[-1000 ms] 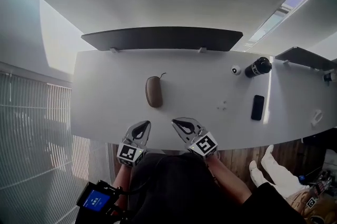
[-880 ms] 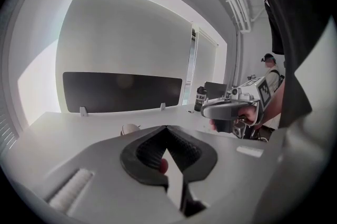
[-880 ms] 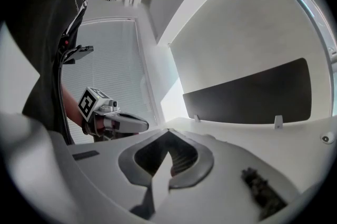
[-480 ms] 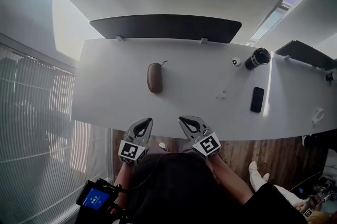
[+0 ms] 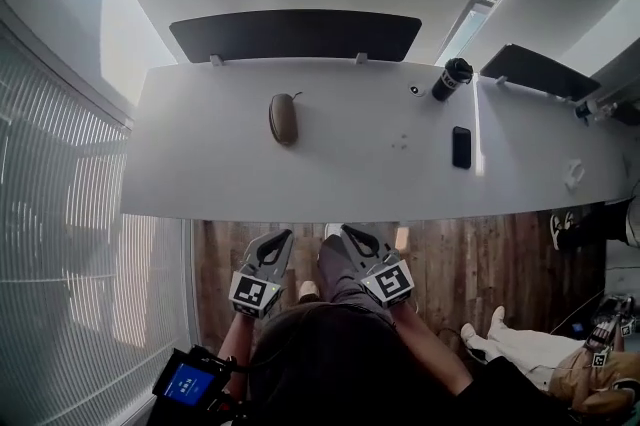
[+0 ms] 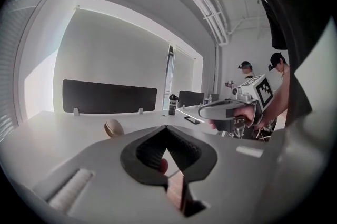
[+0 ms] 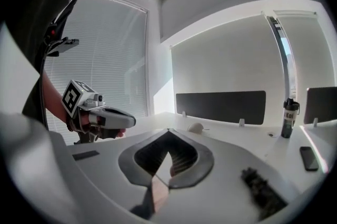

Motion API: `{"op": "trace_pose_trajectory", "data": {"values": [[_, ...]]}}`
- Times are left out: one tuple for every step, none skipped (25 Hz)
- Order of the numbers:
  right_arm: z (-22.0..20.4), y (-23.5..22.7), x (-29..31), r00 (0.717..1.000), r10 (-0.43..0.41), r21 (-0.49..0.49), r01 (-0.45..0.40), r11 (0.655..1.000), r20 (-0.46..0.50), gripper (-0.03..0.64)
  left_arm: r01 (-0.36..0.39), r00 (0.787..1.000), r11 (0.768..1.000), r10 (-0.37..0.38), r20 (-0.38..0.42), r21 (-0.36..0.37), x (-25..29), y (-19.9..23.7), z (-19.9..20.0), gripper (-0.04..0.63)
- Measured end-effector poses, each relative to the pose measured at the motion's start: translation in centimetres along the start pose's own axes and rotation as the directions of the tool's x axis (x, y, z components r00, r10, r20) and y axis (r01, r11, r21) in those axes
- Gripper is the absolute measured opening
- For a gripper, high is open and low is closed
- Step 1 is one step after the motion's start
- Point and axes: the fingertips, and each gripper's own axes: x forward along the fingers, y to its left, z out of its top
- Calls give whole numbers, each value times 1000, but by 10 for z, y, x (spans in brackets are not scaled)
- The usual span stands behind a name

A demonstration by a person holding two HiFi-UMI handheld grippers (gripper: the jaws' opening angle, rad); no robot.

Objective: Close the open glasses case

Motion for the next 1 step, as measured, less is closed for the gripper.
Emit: {"op": "trace_pose_trajectory", "data": {"values": [[-2,15,-8,1000,-8,-6,8,1000,0,5,3,1000,1000,-3,11,7,-14,-6,-5,6]]}}
